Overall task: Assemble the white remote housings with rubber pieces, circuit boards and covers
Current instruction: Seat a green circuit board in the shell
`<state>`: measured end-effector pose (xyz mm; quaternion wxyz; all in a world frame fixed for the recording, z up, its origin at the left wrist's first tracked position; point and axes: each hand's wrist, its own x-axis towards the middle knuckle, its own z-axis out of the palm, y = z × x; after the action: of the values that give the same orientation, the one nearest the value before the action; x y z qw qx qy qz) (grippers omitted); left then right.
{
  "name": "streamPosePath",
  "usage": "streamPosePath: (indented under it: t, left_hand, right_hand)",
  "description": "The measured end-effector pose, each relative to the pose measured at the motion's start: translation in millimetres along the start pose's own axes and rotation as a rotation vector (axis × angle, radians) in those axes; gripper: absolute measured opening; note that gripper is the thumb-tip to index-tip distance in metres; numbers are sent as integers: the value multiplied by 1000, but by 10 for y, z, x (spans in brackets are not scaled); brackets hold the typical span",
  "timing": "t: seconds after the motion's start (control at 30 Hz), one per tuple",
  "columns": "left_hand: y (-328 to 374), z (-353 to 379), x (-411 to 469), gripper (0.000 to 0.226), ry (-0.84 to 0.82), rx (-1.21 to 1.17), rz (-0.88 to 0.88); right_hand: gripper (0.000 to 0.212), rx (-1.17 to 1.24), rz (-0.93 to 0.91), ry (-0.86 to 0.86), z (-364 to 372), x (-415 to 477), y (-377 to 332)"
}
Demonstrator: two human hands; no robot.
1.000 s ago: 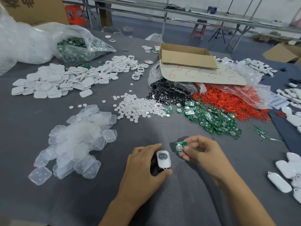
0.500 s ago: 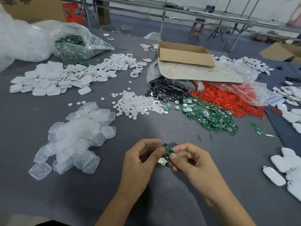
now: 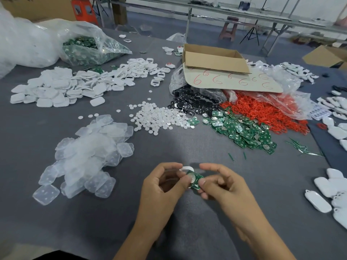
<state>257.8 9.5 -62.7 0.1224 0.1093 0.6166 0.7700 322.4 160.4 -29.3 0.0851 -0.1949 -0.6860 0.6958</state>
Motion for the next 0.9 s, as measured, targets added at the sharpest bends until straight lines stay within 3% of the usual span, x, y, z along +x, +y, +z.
streamPosePath:
  t: [0.17, 0.3, 0.4, 0.63, 0.9]
  left_hand:
    - [-62, -46, -65, 37, 2, 225, 52]
    - [-159, -95, 45, 72, 40, 771, 157]
    - [-248, -74, 98, 94, -37, 974, 167]
    - [-330, -70, 146, 95, -27, 1004, 187]
    - [-370, -85, 164, 93, -25, 1002, 172]
  right_hand:
    - [13, 23, 56, 24, -10, 70, 13]
    - [21, -399, -120, 72, -125, 327, -107]
    - [21, -646, -173, -30, -61, 513, -171]
    - [29, -856, -223, -174, 4, 721, -99]
    - [24, -873, -254, -203, 47, 741, -29]
